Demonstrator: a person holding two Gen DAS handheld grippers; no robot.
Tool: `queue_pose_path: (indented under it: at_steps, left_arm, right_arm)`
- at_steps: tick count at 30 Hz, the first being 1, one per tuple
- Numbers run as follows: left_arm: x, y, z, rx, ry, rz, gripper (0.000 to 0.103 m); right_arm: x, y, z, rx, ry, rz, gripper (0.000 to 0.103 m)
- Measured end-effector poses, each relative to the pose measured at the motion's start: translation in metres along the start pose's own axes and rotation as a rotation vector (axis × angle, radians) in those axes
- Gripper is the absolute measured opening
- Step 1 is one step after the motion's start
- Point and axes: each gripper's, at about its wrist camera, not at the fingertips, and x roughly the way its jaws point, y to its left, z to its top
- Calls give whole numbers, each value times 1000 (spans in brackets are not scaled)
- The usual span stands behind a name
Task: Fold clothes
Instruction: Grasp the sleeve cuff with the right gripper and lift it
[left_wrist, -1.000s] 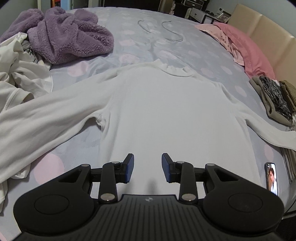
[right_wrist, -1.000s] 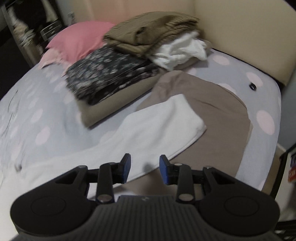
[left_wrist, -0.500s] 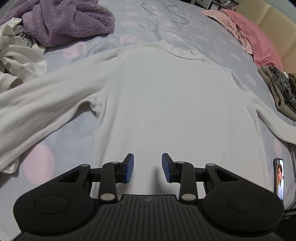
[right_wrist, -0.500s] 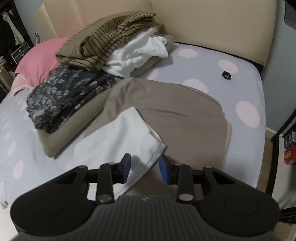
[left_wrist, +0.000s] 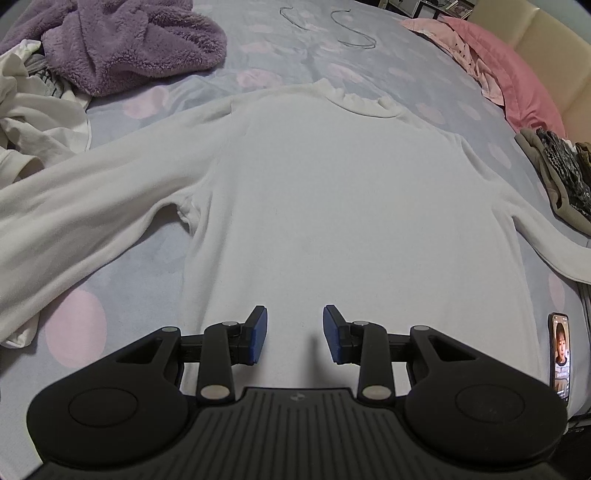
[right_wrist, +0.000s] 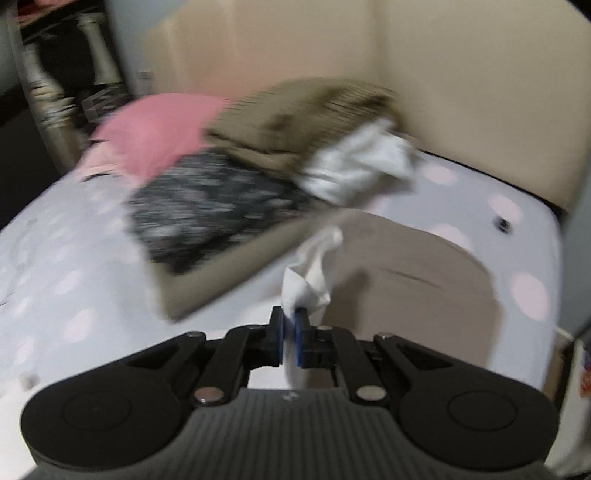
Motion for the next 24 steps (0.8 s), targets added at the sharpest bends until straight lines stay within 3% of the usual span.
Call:
queue_pose_path:
  at_steps: [6, 14, 18, 24]
  left_arm:
    - [-4, -7, 0, 38, -18, 2, 31]
    - [-9, -9, -2, 43, -36, -20, 31]
    - [-11, -14, -7, 58, -31, -46, 31]
    - [-10, -25, -13, 102, -29, -49, 31]
  right_arm:
    - [-33, 92, -21, -197, 15, 225, 6]
    - [-57, 187, -80, -372, 202, 473, 6]
    - [-68, 223, -125, -478, 288, 554, 6]
    - [-77, 251, -193, -658, 356, 566, 6]
